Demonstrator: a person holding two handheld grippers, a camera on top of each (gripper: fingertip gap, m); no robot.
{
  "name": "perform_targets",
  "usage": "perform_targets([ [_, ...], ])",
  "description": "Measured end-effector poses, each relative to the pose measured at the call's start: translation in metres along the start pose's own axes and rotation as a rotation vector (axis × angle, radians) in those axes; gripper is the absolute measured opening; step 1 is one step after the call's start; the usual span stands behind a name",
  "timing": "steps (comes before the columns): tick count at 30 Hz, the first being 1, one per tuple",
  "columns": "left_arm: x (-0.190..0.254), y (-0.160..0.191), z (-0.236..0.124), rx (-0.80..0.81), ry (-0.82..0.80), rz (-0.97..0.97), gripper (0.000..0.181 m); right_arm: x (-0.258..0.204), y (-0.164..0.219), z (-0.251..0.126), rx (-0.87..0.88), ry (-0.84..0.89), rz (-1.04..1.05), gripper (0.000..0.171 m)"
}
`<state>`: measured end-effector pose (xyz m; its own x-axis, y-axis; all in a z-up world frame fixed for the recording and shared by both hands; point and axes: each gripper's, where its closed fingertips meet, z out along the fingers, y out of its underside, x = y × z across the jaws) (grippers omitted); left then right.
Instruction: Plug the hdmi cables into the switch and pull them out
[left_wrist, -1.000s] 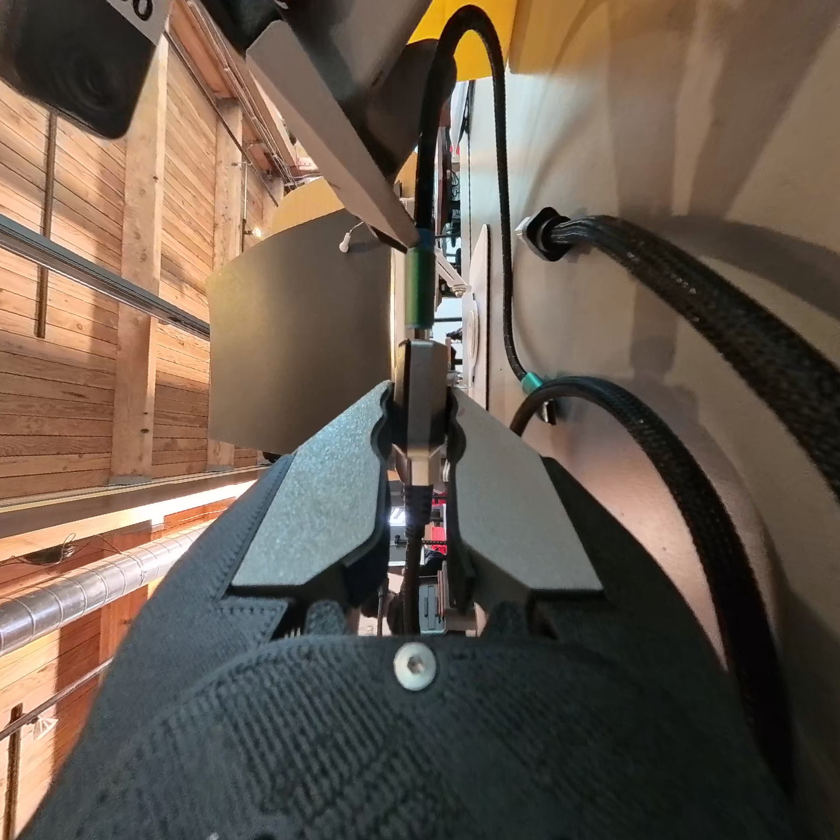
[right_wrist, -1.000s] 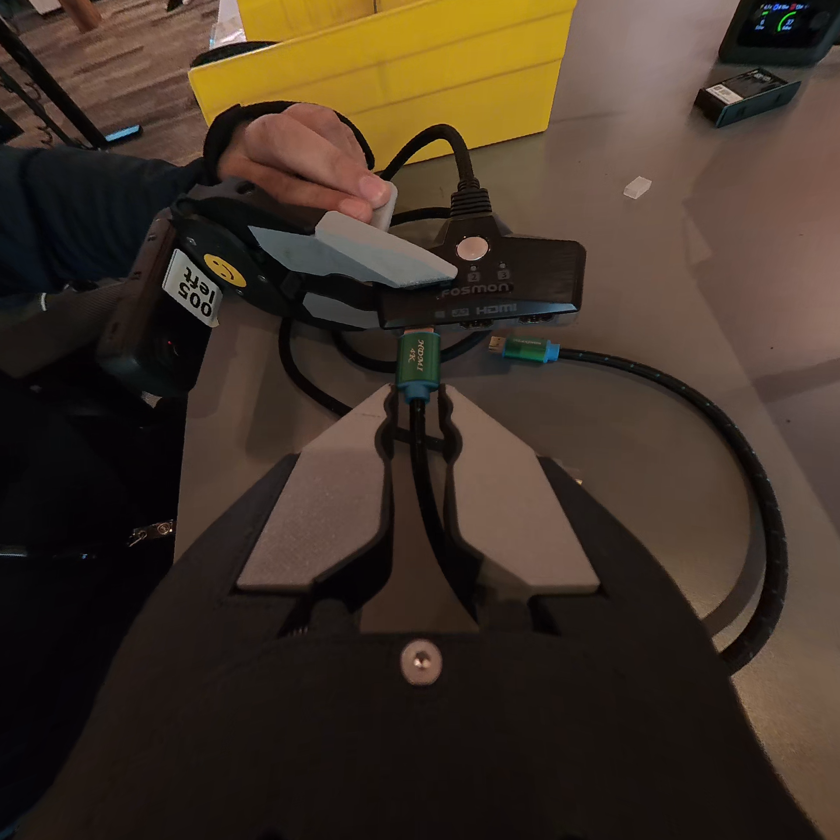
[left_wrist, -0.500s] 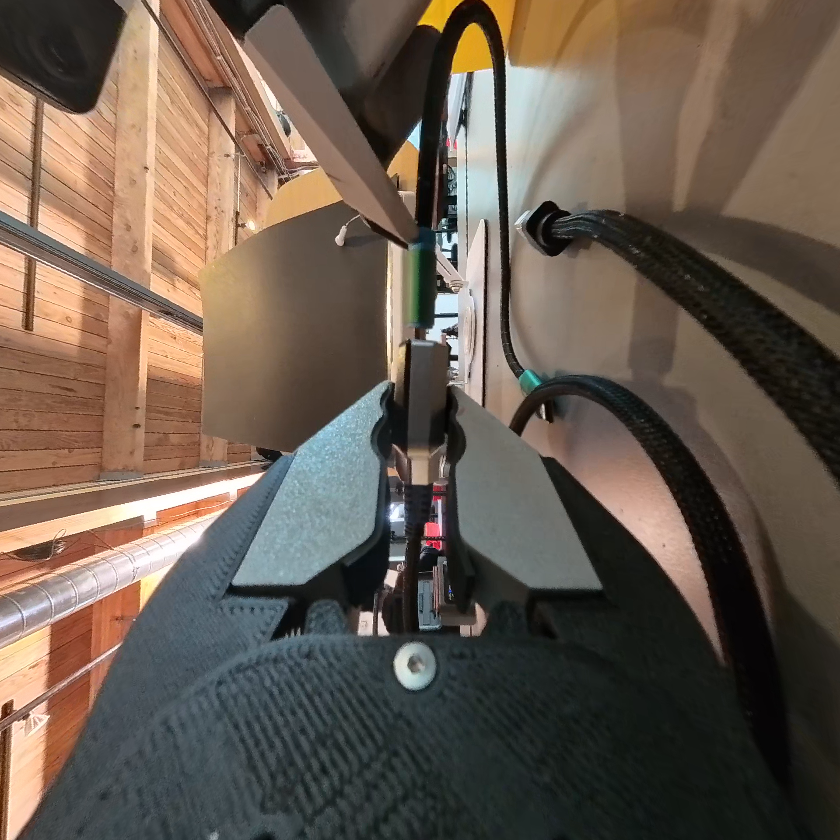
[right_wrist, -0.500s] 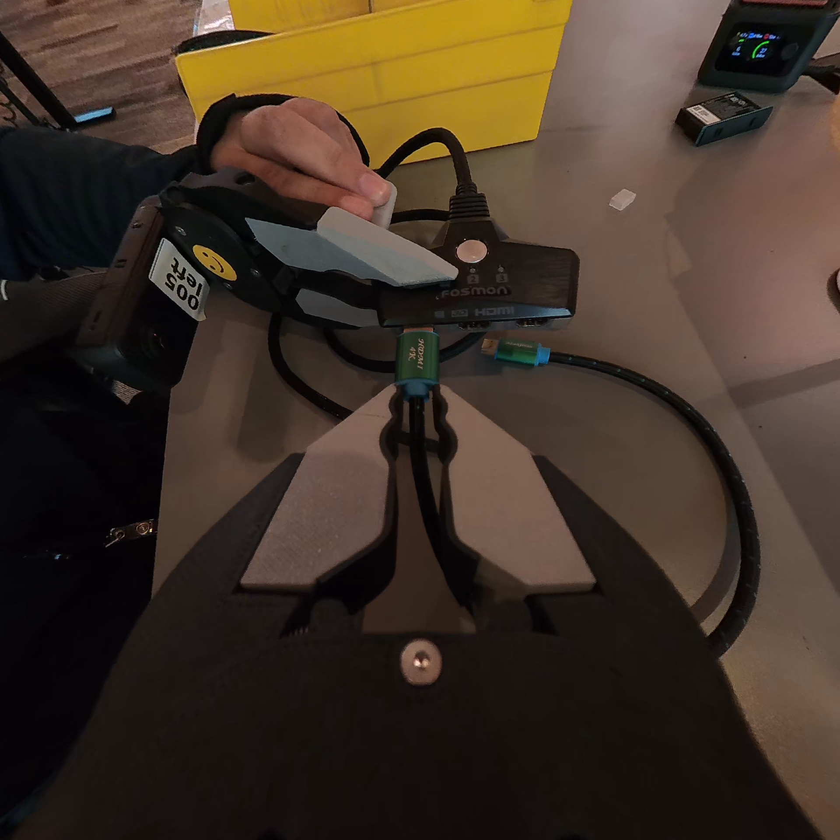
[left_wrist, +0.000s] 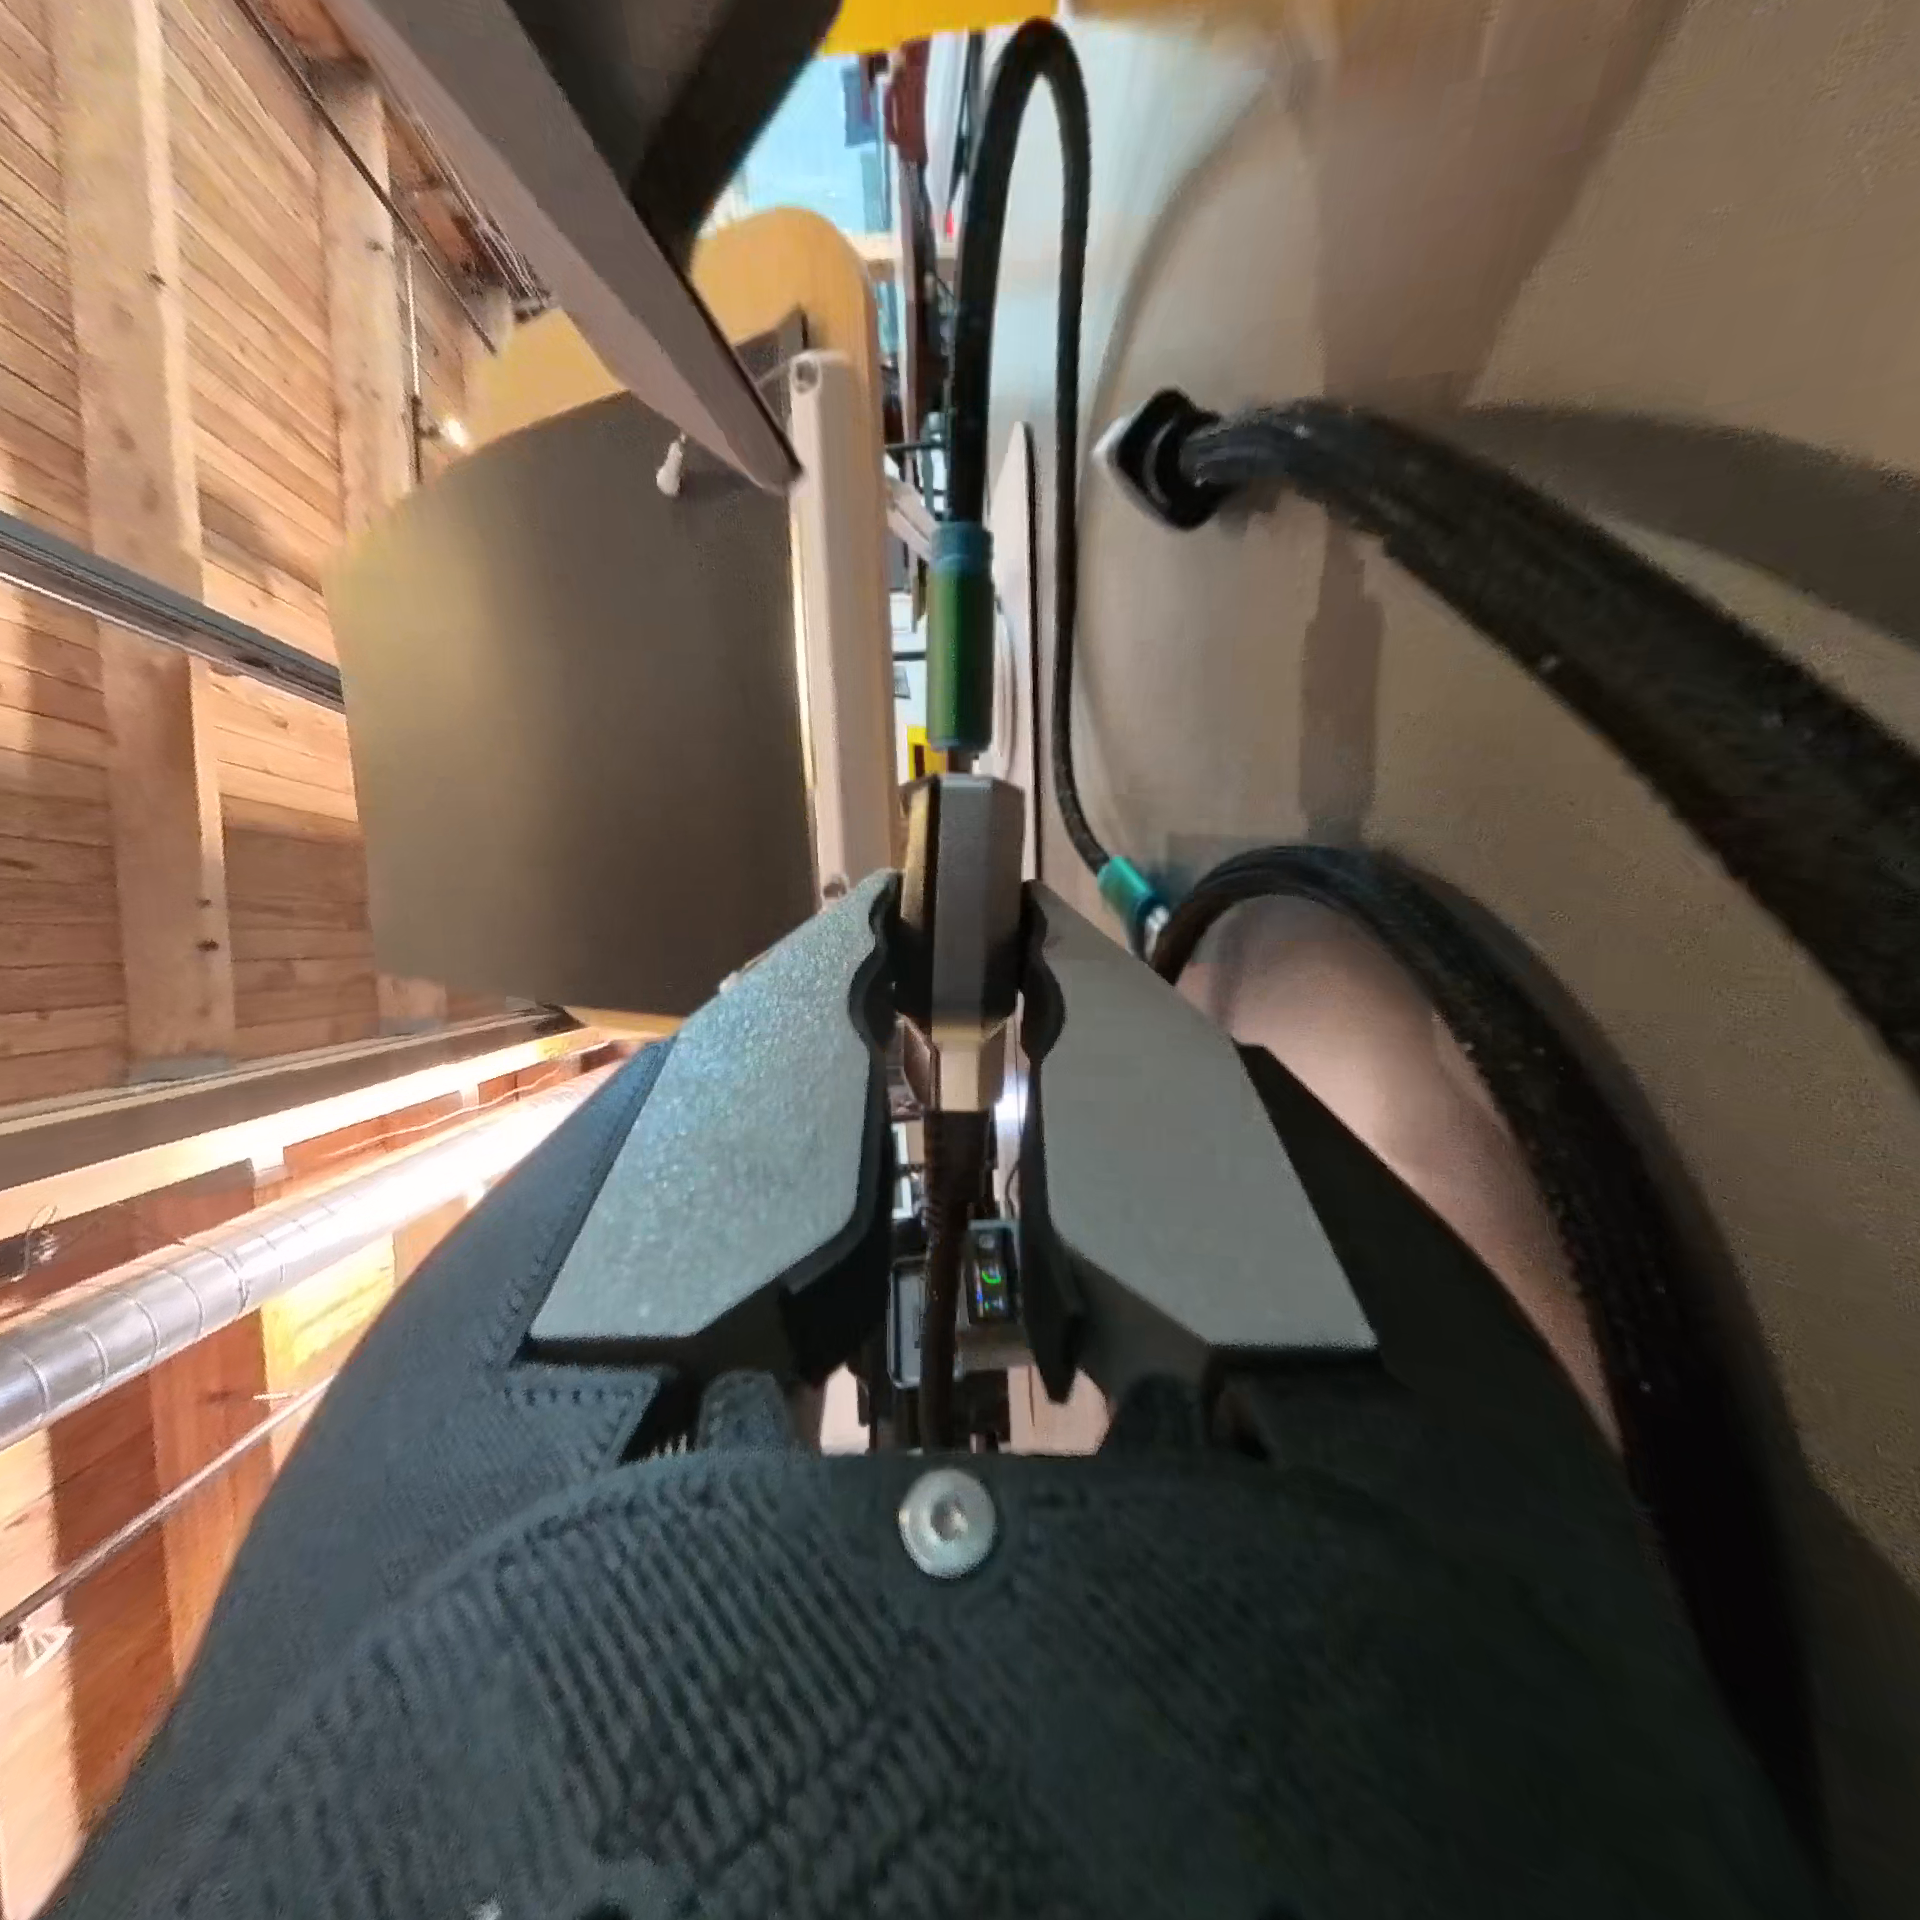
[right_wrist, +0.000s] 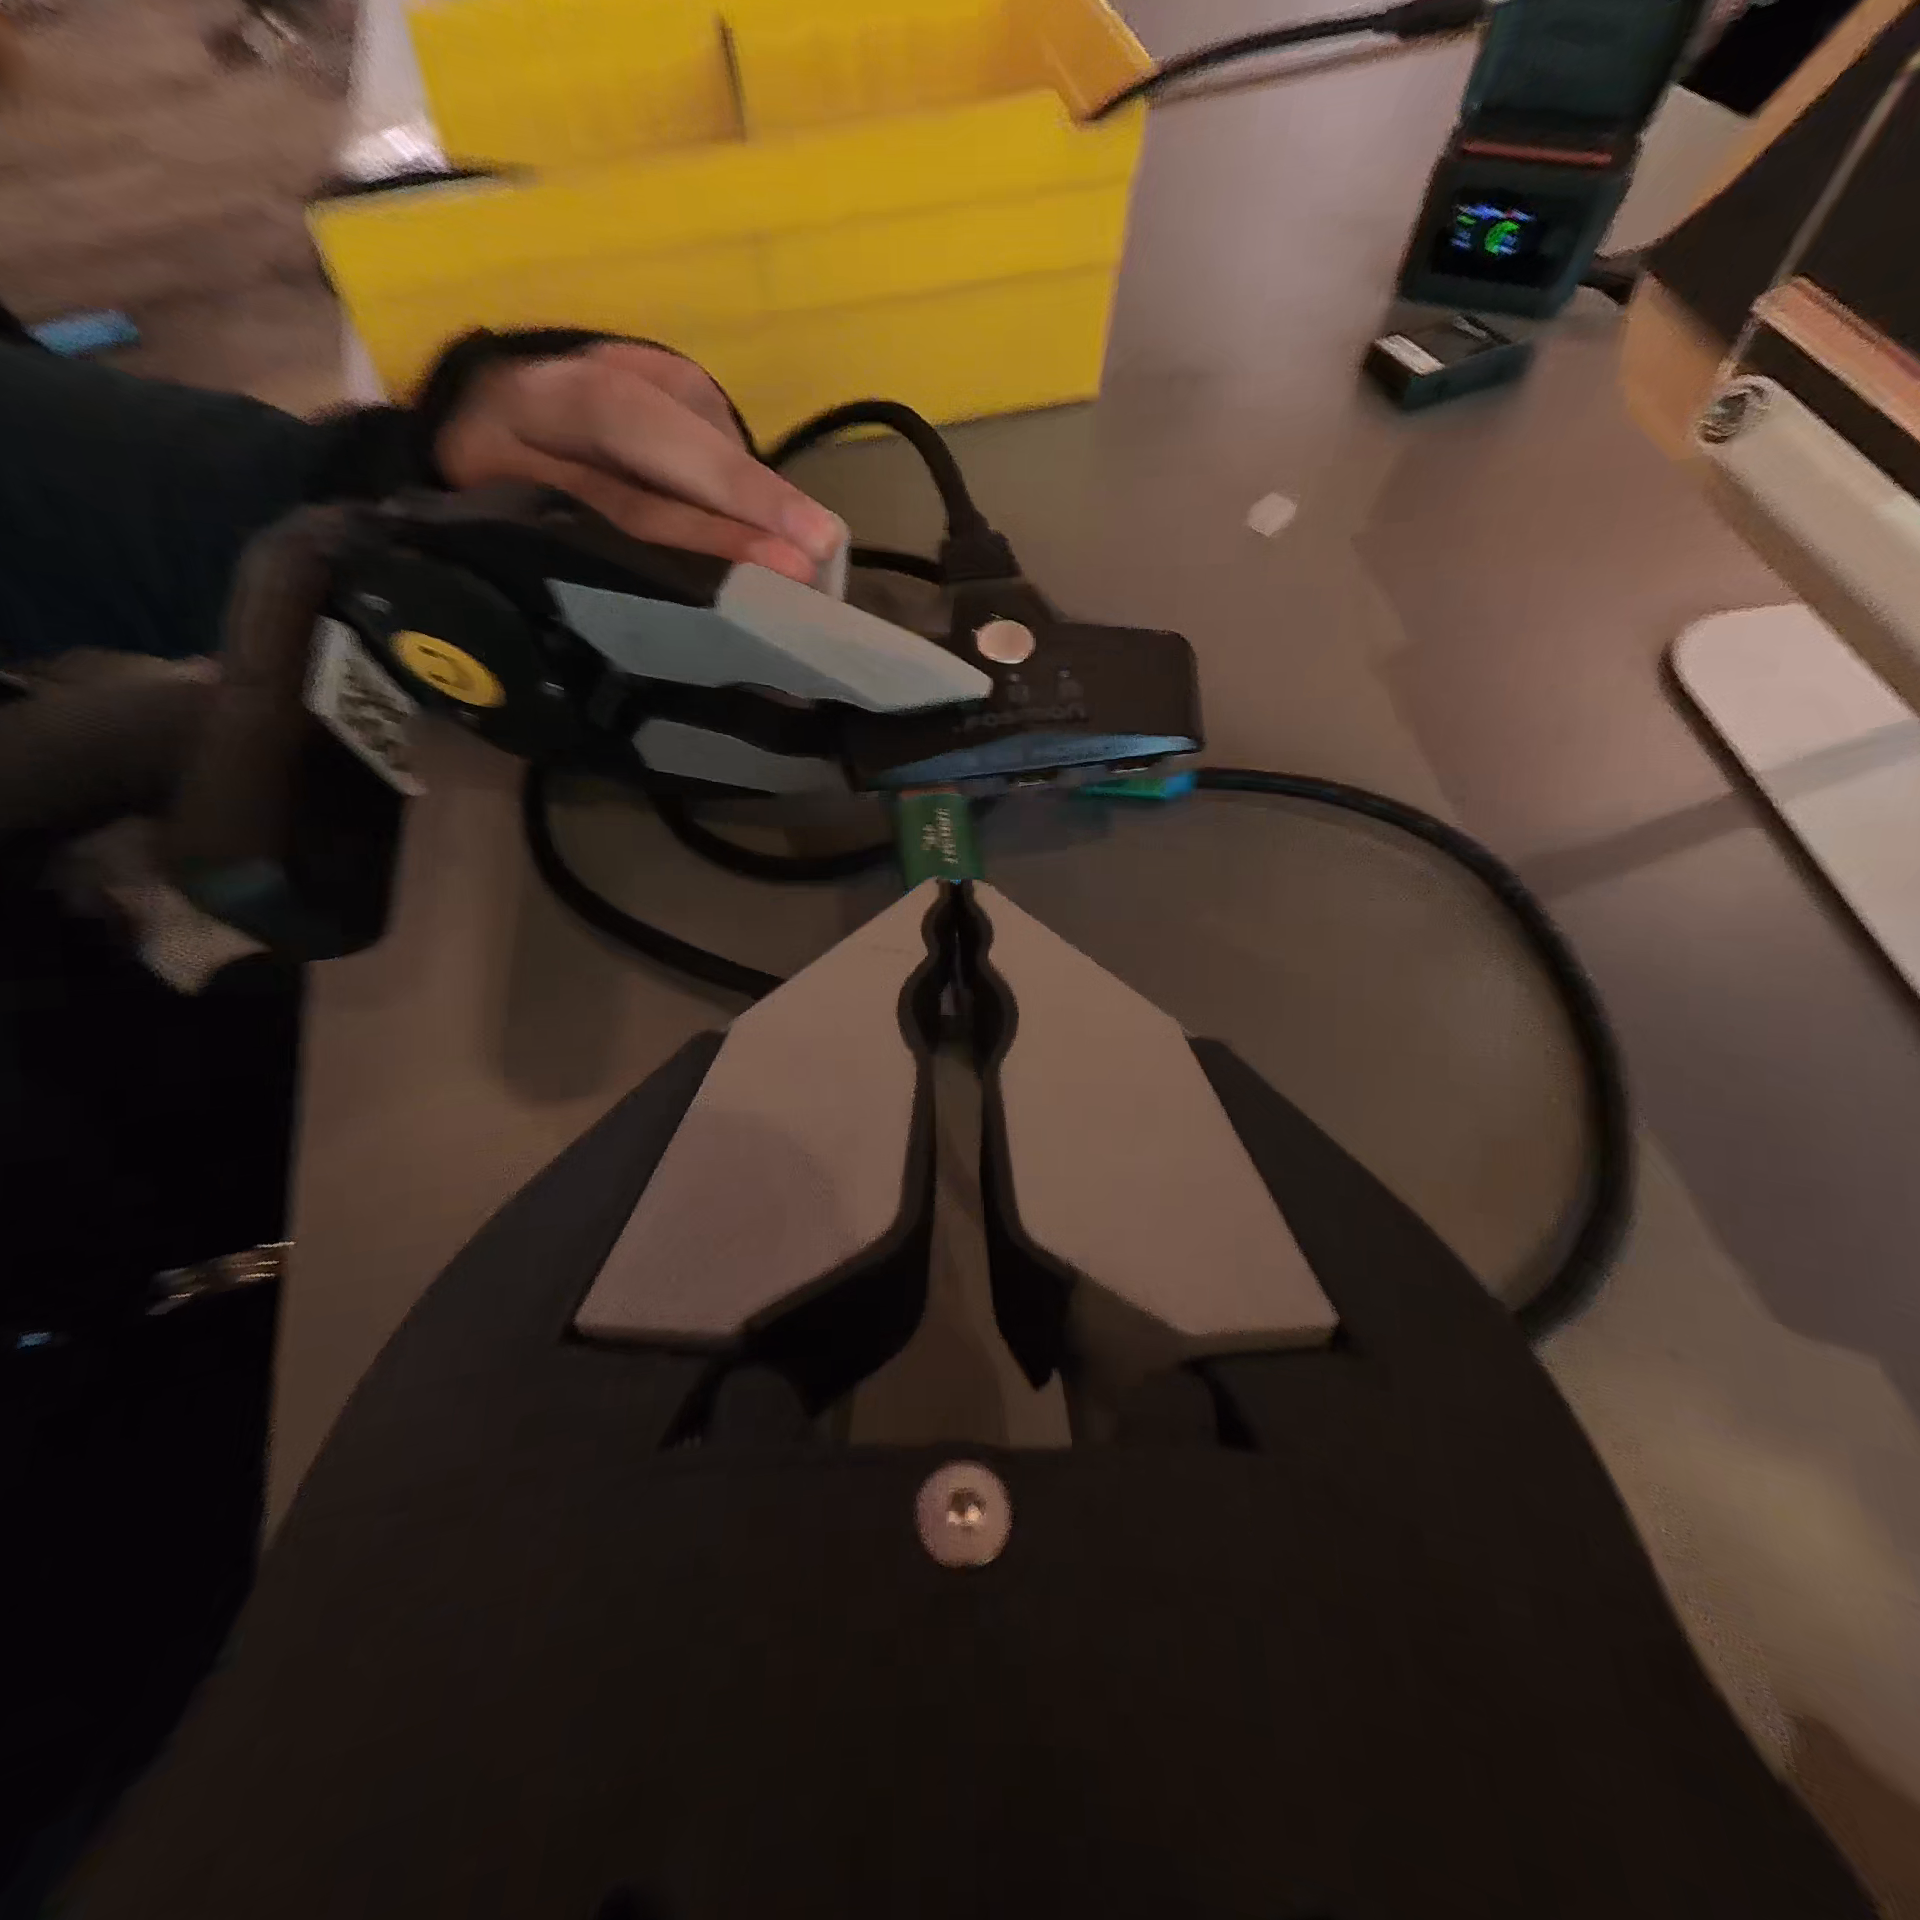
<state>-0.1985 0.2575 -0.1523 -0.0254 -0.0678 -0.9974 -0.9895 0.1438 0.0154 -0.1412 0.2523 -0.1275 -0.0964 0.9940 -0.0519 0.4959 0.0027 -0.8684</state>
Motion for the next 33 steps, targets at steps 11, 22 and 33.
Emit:
perform_targets([
  [11,-0.008,-0.003,-0.002,0.009,-0.024,-0.048,0.017,-0.006,0.008,0.013,-0.061,0.005,-0.055,0.011],
  [22,-0.009,-0.004,-0.003,0.013,-0.030,-0.038,0.018,-0.010,0.010,0.015,-0.068,-0.028,-0.043,0.010],
  [33,-0.008,-0.006,-0.004,0.012,-0.028,-0.031,0.017,-0.010,0.014,0.016,-0.090,-0.029,-0.055,0.011],
])
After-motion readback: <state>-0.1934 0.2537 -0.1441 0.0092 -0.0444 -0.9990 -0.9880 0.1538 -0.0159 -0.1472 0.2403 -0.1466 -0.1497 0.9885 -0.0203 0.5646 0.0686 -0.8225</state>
